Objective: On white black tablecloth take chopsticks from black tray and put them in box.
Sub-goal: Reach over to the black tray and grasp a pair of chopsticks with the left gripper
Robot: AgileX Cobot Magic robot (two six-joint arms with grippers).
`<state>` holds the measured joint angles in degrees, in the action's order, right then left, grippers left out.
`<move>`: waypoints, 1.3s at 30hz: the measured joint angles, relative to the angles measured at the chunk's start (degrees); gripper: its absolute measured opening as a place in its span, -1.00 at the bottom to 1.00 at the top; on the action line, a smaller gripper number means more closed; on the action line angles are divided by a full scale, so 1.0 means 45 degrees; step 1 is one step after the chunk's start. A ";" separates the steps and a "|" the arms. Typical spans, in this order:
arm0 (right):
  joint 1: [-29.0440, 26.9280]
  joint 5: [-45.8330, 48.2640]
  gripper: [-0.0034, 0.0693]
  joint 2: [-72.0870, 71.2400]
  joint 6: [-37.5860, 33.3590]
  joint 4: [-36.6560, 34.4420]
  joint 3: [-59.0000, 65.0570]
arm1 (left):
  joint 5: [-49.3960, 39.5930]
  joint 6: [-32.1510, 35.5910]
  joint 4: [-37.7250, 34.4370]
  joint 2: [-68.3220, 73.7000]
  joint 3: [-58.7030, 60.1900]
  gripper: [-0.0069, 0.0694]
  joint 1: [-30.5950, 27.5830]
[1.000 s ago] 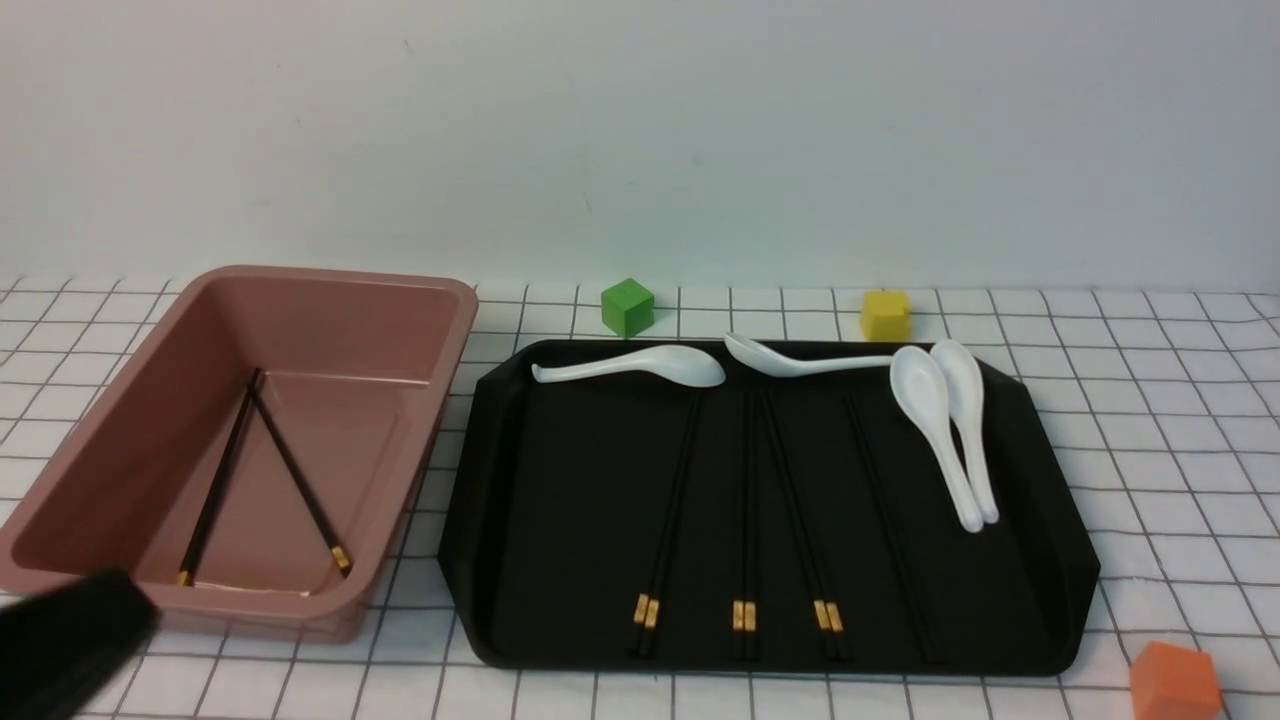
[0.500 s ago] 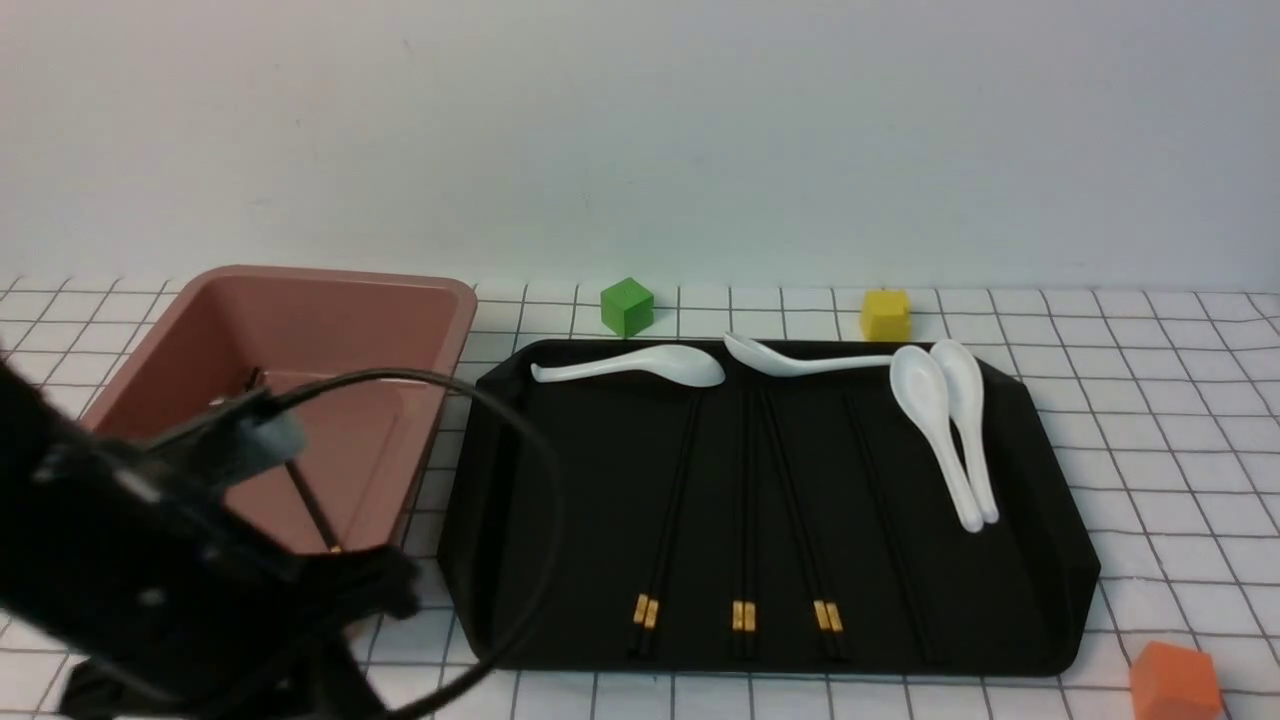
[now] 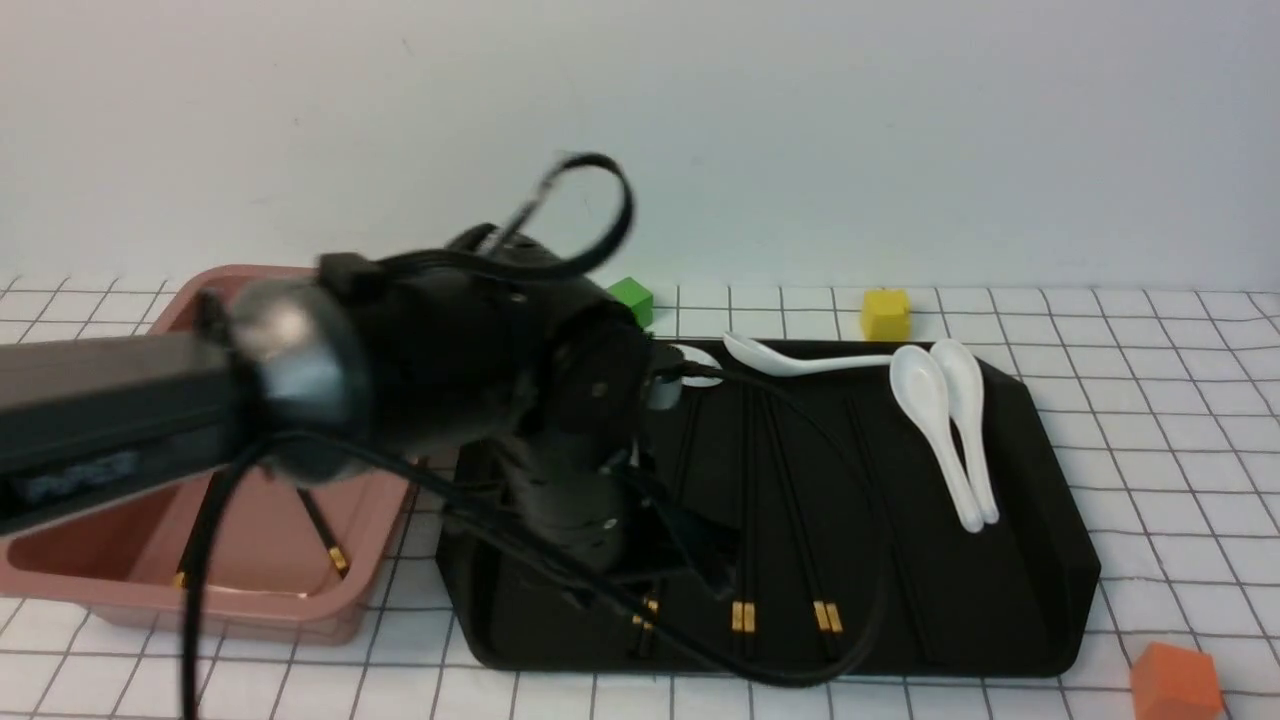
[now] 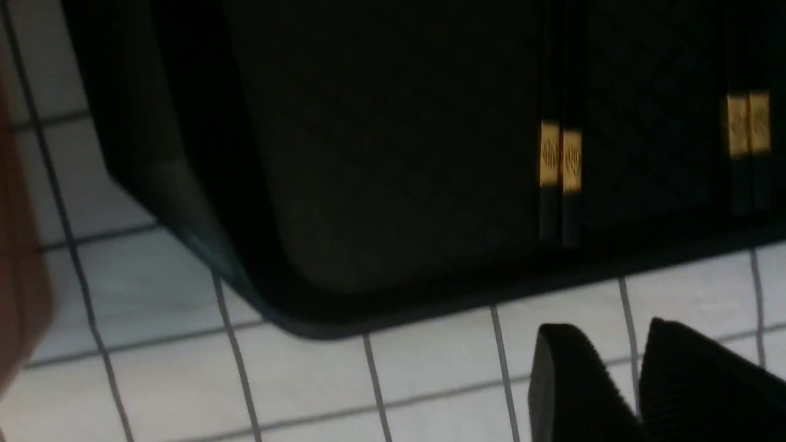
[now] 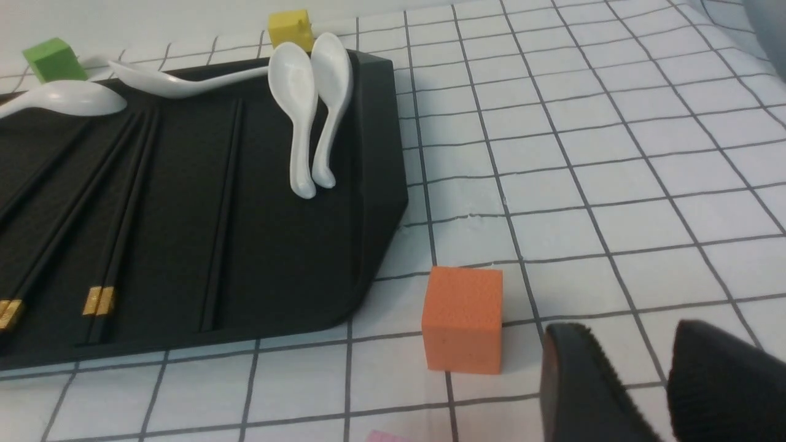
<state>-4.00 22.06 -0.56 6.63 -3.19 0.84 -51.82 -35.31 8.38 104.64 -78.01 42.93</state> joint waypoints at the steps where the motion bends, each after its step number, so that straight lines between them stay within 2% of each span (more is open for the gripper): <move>1: 0.0000 0.0000 -0.25 0.0000 0.0000 0.0000 0.0000 | 0.0000 0.0000 0.0000 0.0000 0.0000 -0.26 0.0000; 4: 0.0000 0.0000 -0.25 0.0000 0.0000 0.0000 0.0000 | -0.0037 0.0000 0.0703 0.1287 -0.1012 -0.02 0.0054; 7: 0.0000 0.0000 -0.25 0.0000 0.0000 0.0000 0.0000 | -0.0037 0.0000 0.1378 0.2196 -0.1776 0.06 0.0054; 15: 0.0000 0.0000 -0.25 0.0000 0.0000 0.0000 0.0000 | -0.0039 0.0481 0.1781 0.3874 -0.3208 0.07 0.0064; 26: 0.0000 0.0005 -0.25 0.0000 0.0000 0.0000 0.0000 | -0.0132 0.0576 0.1867 0.4609 -0.3539 0.07 0.0064; 29: 0.0000 0.0005 -0.25 0.0000 0.0000 0.0000 0.0000 | -0.0190 0.0576 0.1576 0.4648 -0.3582 0.06 0.0003; 32: 0.0000 0.0005 -0.25 0.0000 0.0000 0.0000 0.0000 | -0.0139 0.0770 0.0409 0.4648 -0.3611 0.02 -0.0455; 35: 0.0000 0.0005 -0.25 0.0000 0.0000 0.0000 0.0000 | -0.0080 0.1620 -0.1128 0.4648 -0.3622 -0.05 -0.1012; 39: 0.0000 0.0005 -0.25 0.0000 0.0000 0.0000 0.0000 | -0.0101 0.2752 -0.2404 0.4648 -0.3662 -0.13 -0.1514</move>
<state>-4.00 22.08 -0.56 6.63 -3.19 0.84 -52.28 -22.92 -2.44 125.56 -94.48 36.11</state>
